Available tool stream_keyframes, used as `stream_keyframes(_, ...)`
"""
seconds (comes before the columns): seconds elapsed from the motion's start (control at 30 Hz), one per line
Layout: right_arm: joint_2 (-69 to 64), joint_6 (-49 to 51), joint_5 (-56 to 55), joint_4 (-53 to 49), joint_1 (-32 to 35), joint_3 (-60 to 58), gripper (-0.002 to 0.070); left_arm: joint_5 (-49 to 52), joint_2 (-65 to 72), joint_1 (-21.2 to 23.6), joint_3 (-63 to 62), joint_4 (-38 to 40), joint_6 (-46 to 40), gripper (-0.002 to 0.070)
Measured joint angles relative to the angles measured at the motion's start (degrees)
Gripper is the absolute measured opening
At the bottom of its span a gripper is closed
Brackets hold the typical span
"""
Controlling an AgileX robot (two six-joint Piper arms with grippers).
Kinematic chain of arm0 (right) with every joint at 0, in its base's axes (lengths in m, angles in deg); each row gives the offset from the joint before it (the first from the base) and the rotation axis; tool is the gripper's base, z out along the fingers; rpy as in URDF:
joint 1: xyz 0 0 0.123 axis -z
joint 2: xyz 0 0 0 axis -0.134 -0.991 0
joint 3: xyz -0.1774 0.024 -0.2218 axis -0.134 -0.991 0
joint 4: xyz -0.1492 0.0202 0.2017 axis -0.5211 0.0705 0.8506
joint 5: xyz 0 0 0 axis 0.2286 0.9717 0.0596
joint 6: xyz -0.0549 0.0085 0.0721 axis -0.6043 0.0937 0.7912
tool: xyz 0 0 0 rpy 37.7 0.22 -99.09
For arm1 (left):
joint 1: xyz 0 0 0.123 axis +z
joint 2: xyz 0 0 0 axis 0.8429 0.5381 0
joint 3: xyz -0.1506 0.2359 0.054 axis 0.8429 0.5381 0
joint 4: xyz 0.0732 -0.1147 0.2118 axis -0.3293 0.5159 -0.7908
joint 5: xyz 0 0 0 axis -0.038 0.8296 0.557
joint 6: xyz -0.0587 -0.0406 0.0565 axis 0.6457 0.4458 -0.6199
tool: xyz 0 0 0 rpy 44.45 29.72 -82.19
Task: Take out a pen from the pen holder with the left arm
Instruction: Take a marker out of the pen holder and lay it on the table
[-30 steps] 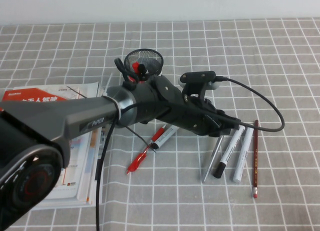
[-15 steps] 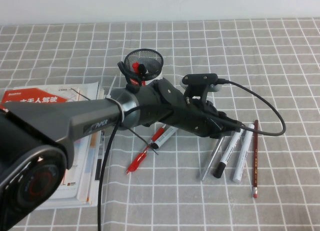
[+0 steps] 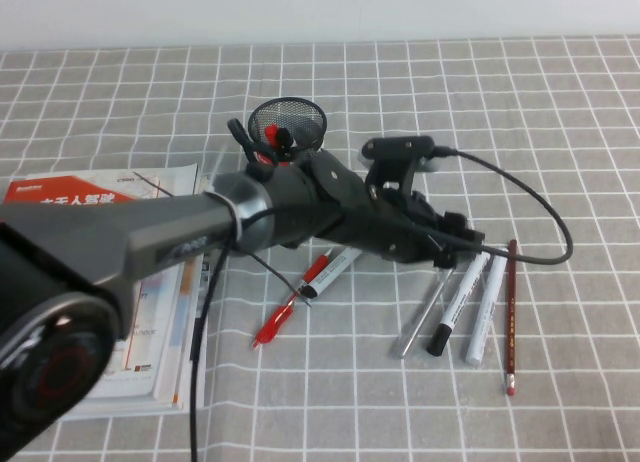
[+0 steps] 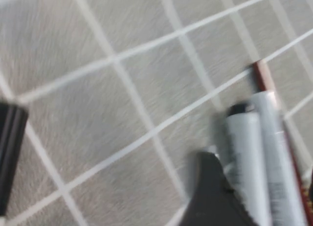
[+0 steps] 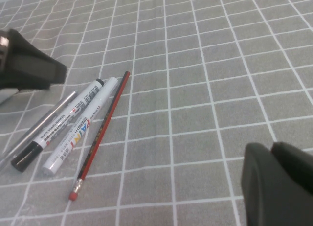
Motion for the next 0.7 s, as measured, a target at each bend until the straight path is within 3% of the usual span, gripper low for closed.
stream_keyframes(0.07,0.0,0.0,0.0,0.0,0.0,0.0,-0.0013,0.1,-2.1,0.0,0.1,-0.8,-1.3,0.033)
stream_keyframes(0.2,0.0,0.0,0.0,0.0,0.0,0.0,-0.0013,0.1,-10.1,0.0,0.1,-5.8,-4.4,0.0115)
stream_keyframes(0.3,0.0,0.0,0.0,0.0,0.0,0.0,-0.0013,0.5,-16.7,0.0,0.2,-12.3,-4.6,0.0034)
stream_keyframes(0.47,0.0,0.0,0.0,0.0,0.0,0.0,-0.0013,0.1,-27.6,0.0,6.4,-19.2,-2.3,0.0004)
stream_keyframes(0.7,0.0,0.0,0.0,0.0,0.0,0.0,-0.0013,-7.4,-44.1,-1.0,26.1,-19.6,-2.0,0.0)
